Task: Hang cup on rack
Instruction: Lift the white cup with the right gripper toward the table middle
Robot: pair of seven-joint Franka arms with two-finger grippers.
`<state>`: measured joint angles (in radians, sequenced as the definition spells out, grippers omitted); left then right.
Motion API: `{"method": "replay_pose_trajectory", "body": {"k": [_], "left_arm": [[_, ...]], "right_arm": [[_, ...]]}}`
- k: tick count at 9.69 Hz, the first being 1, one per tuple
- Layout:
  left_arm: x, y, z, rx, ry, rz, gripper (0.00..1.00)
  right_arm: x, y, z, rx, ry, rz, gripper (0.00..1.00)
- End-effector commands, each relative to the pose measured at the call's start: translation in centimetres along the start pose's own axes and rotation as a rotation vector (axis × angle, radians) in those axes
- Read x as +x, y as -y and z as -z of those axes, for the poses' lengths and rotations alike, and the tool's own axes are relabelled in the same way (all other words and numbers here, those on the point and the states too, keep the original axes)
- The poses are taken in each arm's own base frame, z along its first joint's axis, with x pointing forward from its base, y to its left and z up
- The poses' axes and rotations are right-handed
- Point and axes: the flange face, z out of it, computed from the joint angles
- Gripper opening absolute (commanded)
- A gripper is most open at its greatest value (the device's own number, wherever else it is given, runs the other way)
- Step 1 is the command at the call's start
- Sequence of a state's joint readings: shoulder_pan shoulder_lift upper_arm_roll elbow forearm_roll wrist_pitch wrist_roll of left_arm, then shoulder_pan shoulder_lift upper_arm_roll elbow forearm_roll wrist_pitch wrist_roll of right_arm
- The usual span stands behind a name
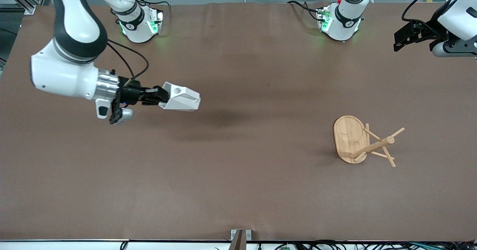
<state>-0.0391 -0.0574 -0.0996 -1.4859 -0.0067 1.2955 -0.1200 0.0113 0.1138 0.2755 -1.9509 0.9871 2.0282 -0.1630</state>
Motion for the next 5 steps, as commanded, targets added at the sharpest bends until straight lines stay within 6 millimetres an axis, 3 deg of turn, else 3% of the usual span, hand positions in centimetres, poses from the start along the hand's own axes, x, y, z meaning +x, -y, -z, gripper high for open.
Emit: {"method": "replay_pose_trajectory", "body": {"k": [1, 2, 5], "left_arm": [[0.2, -0.6, -0.9, 0.015, 0.033, -0.003, 1.00], [0.1, -2.0, -1.0, 0.011, 0.029, -0.050, 1.00], [-1.6, -12.1, 0.0, -0.045, -0.055, -0.275, 1.00]], "right_arm": [[-1.2, 1.5, -1.4, 0.075, 0.017, -0.031, 0.01], [-1.6, 2.4, -2.2, 0.110, 0.029, -0.038, 0.01], [-2.8, 4.5, -5.2, 0.233, 0.074, -0.082, 0.00]]}}
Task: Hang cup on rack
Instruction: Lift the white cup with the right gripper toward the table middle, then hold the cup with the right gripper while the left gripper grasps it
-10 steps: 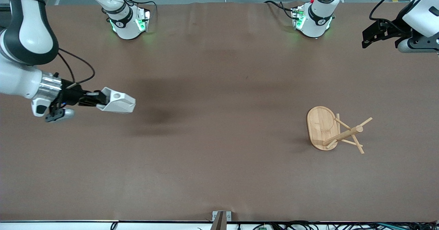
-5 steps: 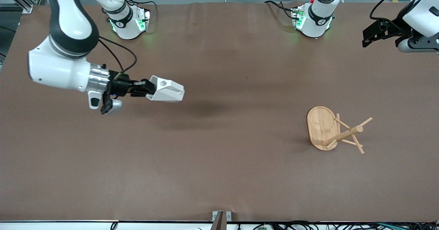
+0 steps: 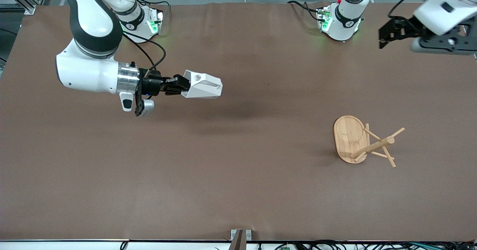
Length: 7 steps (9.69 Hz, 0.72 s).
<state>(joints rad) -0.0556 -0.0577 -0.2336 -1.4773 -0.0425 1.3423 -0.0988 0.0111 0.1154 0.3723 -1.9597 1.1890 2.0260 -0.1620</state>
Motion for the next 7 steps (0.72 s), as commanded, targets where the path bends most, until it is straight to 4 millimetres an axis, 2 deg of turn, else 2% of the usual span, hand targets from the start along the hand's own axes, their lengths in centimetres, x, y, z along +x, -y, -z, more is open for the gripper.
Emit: {"method": "replay_pose_trajectory", "body": {"k": [1, 2, 4, 5, 7], "left_arm": [[0.2, -7.8, -1.2, -0.073, -0.018, -0.200, 1.00], [0.3, -12.2, -2.4, -0.084, -0.017, -0.319, 1.00], [-0.2, -20.2, -4.2, -0.115, -0.062, -0.512, 1.00], [-0.6, -23.2, -4.9, -0.136, -0.087, -0.590, 1.00], [-0.6, -25.4, -5.6, -0.152, -0.119, -0.778, 1.00]], "right_arm": [[-1.2, 0.6, -2.8, 0.087, 0.038, -0.048, 0.00], [-1.4, 0.5, -3.4, 0.098, 0.048, -0.064, 0.00], [-2.3, 0.6, -6.6, 0.186, 0.096, -0.124, 0.00], [-2.6, 0.7, -7.4, 0.196, 0.111, -0.135, 0.00], [-3.2, 1.3, -8.3, 0.239, 0.123, -0.156, 0.00]]}}
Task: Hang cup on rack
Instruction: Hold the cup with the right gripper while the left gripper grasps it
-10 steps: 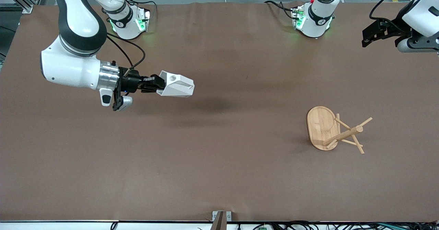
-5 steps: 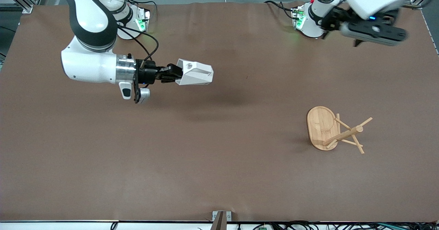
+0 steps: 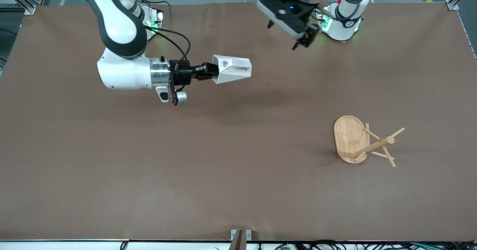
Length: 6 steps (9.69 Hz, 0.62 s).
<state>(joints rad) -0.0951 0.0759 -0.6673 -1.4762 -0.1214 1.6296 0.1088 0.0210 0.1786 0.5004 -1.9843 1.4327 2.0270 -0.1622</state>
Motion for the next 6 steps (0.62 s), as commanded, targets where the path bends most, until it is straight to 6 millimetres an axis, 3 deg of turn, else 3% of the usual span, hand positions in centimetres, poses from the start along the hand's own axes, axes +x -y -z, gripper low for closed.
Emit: {"method": "replay_pose_trajectory", "body": {"k": [1, 3, 6], "left_arm": [[0.7, 0.2, -1.4, -0.022, -0.003, -0.196, 1.00], [1.5, 1.3, -2.7, -0.047, -0.010, -0.327, 1.00], [2.3, 1.6, -4.3, -0.124, -0.015, -0.373, 1.00]], "right_arm": [[-1.0, 0.3, -1.2, 0.059, 0.011, -0.027, 0.00], [-1.1, 0.2, -1.5, 0.057, 0.014, 0.017, 0.00], [-1.9, -0.6, -2.6, 0.042, 0.024, 0.130, 0.00]]}}
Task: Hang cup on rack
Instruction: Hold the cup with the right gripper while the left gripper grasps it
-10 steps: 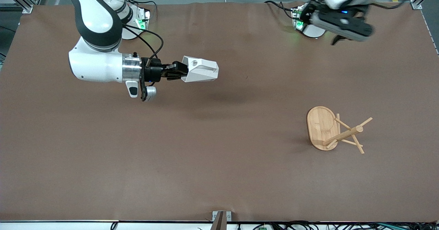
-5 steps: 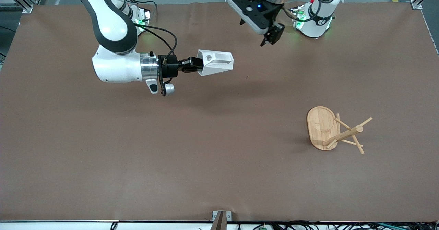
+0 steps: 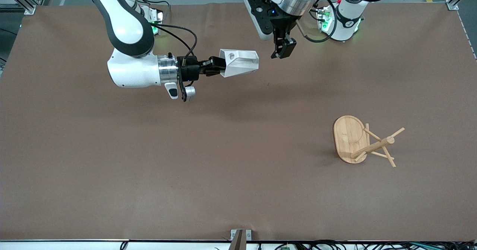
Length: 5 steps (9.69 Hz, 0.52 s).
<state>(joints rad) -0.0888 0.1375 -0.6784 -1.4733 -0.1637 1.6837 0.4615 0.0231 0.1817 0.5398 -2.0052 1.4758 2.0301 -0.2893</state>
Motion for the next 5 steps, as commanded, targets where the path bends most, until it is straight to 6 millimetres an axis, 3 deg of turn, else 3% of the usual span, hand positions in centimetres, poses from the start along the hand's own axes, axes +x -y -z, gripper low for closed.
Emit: {"method": "replay_pose_trajectory", "body": {"k": [1, 5], "left_arm": [[1.0, 1.5, -2.9, -0.069, -0.007, -0.056, 1.00], [1.6, 1.8, -4.4, -0.110, -0.007, -0.083, 1.00]], "right_arm": [[-0.8, 0.2, -0.5, 0.017, -0.009, 0.043, 0.00], [-1.0, 0.3, -0.8, 0.015, -0.004, 0.116, 0.01]]}}
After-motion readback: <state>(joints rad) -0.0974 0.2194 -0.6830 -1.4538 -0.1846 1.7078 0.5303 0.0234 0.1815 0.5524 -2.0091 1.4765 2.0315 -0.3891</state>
